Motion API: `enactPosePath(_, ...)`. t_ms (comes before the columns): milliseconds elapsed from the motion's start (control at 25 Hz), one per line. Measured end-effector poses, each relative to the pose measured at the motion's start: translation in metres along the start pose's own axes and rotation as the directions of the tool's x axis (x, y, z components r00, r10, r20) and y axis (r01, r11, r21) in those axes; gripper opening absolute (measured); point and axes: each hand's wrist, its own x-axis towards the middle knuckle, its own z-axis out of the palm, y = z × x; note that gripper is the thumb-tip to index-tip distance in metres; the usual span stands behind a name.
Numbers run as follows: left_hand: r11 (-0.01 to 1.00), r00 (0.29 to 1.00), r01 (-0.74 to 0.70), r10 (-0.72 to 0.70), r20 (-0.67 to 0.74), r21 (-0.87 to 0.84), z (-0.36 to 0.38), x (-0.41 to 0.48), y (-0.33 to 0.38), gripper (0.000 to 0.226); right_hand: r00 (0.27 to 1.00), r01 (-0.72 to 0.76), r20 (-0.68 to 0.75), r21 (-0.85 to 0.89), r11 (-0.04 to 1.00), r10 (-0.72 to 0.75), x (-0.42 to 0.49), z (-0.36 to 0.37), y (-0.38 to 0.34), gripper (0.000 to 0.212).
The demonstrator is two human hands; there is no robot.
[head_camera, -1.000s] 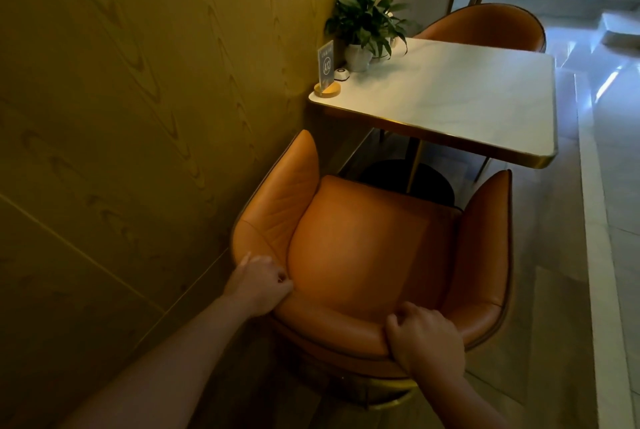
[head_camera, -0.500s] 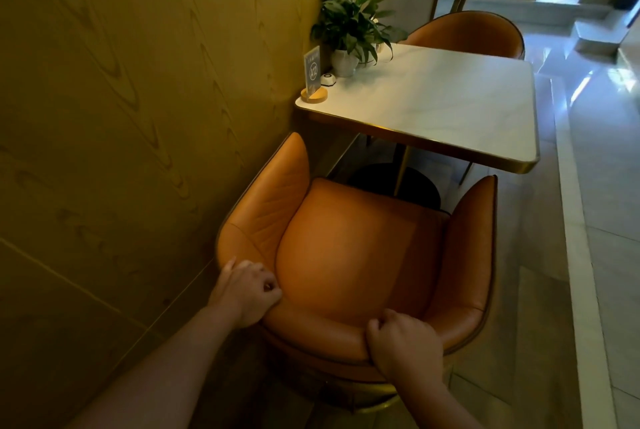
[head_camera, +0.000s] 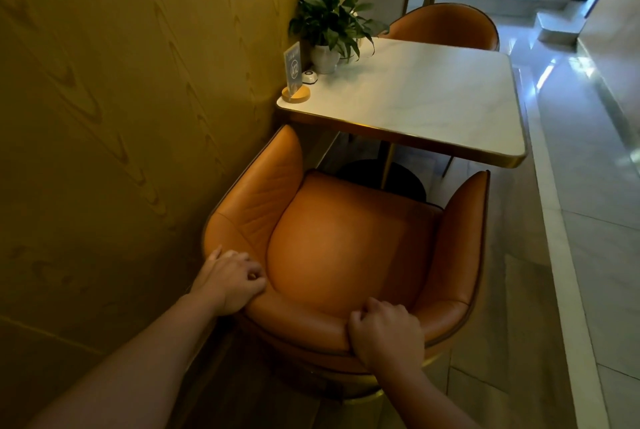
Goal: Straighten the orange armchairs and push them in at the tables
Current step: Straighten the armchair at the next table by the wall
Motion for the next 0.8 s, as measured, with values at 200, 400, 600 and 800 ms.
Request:
enactPosePath(200,0.999,0.999,-0.042,0.042,-0.021,0.003,-0.007,0.026,-0.024,0.04,0.999,-0.04,0.025,0.029,0.999,0.039,0.017,0.001,-0.022,0.026)
enactPosePath(400,0.996,0.996,-0.081,0.082,-0.019,0.033,-0.017,0.045,-0.035,0.048,0.995,-0.097,0.033,0.128,0.987,0.093,0.035,-0.002,-0.033,0.025)
enactPosePath(600,0.996,0.997,-0.082,0.083,-0.01,0.024,-0.023,0.049,-0.033,0.042,0.992,-0.123,0.047,0.116,0.986,0.118,0.041,-0.003,-0.038,0.026)
enactPosePath(800,0.997,0.997,-0.078,0.079,-0.026,0.012,-0.023,0.05,-0.036,0.047,0.995,-0.092,-0.028,0.157,0.983,0.098,0.042,-0.004,-0.037,0.027)
